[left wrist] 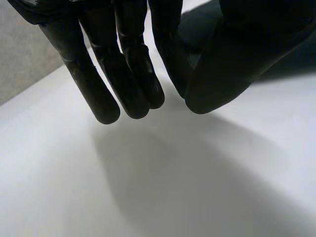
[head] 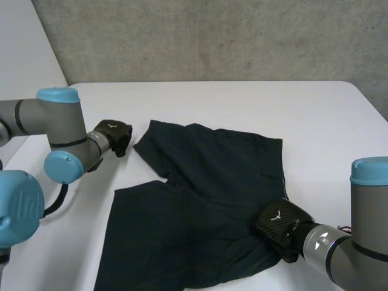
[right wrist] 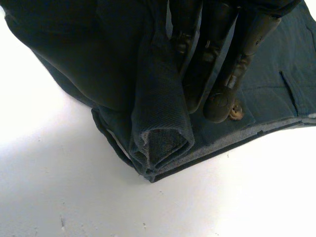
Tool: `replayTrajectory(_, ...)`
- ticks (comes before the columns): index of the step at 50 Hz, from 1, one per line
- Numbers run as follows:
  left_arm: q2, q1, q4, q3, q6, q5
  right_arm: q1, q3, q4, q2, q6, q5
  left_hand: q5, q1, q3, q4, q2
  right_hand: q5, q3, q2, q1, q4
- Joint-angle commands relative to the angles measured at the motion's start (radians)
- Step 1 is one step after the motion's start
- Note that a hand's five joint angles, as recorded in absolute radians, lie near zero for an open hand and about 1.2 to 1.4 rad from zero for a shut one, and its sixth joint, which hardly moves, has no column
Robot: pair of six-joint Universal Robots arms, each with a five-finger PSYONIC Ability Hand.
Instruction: Fold the shorts.
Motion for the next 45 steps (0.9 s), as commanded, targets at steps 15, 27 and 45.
replayTrajectory(15, 0.079, -0.039, 0.029, -0.049, -0.07, 0.027, 0.001, 0.002, 0.0, 0.0, 0.0, 0.0, -0.567, -0.561, -0.603, -0.608, -0.608, 0.232, 0.215, 0.228, 0.421, 0.208)
replayTrajectory(27, -0.016, -0.053, 0.032, 0.034, -0.062, 0.027, 0.0, 0.003, 0.0, 0.0, 0.0, 0.0, -0.608, -0.602, -0.644, -0.649, -0.649, 0.232, 0.215, 0.228, 0.421, 0.208)
replayTrajectory(45, -0.001, -0.053, 0.023, 0.06, -0.047, 0.015, 0.0, 0.003, 0.0, 0.002, 0.0, 0.0, 0.246, 0.252, 0.21, 0.205, 0.205, 0.232, 0.215, 0.228, 0.421, 0.208)
